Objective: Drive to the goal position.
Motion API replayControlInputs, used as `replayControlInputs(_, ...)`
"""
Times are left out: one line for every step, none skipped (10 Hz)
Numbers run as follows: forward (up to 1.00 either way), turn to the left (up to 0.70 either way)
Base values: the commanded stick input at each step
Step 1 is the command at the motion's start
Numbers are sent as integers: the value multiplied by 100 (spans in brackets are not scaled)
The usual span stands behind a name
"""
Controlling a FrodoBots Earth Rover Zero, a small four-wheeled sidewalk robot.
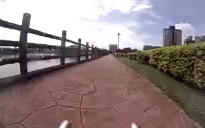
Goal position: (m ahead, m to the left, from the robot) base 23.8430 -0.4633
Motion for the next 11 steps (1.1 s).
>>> replayControlInputs(100, 0)
replayControlInputs(100, 0)
replayControlInputs(100, 0)
replayControlInputs(100, 0)
replayControlInputs(100, 0)
replayControlInputs(100, 0)
replayControlInputs(100, 0)
replayControlInputs(100, 0)
replayControlInputs(100, 0)
replayControlInputs(100, 0)
replayControlInputs(100, 0)
